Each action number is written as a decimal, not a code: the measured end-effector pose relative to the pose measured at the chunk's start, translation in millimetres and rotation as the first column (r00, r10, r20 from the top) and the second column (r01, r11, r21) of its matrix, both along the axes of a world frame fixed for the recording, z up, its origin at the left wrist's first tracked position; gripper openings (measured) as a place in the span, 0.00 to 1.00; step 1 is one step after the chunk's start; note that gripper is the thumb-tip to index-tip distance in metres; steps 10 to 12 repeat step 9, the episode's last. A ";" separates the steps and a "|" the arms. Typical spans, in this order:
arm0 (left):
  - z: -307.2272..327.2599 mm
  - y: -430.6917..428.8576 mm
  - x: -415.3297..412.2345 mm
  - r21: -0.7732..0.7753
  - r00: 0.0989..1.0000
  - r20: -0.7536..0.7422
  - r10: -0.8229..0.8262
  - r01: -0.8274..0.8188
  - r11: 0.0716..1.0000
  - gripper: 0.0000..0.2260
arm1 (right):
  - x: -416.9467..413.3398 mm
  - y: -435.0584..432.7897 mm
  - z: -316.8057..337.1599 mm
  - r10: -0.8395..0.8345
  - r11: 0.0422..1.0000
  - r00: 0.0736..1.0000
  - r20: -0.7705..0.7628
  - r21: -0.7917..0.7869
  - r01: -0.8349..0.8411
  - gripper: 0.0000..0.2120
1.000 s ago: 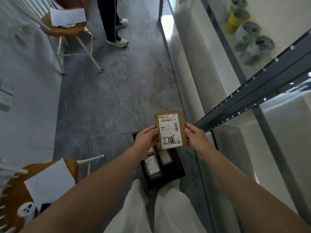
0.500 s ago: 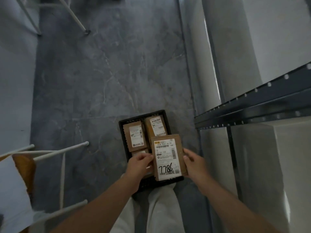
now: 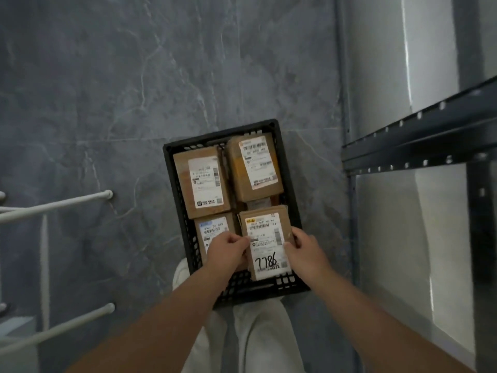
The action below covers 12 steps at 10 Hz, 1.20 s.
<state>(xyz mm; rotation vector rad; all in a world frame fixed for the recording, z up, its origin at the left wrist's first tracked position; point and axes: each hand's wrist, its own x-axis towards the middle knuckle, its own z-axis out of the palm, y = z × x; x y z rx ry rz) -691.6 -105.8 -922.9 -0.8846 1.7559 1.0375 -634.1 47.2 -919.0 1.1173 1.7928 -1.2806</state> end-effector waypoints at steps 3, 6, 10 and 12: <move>-79.9 22.6 3.3 -0.236 0.958 -0.110 -0.265 0.234 0.943 0.06 | -5.4 -8.6 -64.6 0.002 0.995 1.000 0.013 0.097 -0.003 0.18; -89.5 17.2 -1.3 -0.277 0.946 -0.143 -0.293 0.246 0.929 0.06 | -18.1 -27.6 -90.4 0.054 0.998 0.998 -0.022 -0.023 -0.054 0.36; -25.2 22.4 -3.7 -0.086 0.983 -0.084 -0.162 0.155 0.984 0.16 | -33.7 -15.4 -29.2 0.369 0.927 0.928 -0.041 0.093 -0.364 0.34; -25.2 22.4 -3.7 -0.086 0.983 -0.084 -0.162 0.155 0.984 0.16 | -33.7 -15.4 -29.2 0.369 0.927 0.928 -0.041 0.093 -0.364 0.34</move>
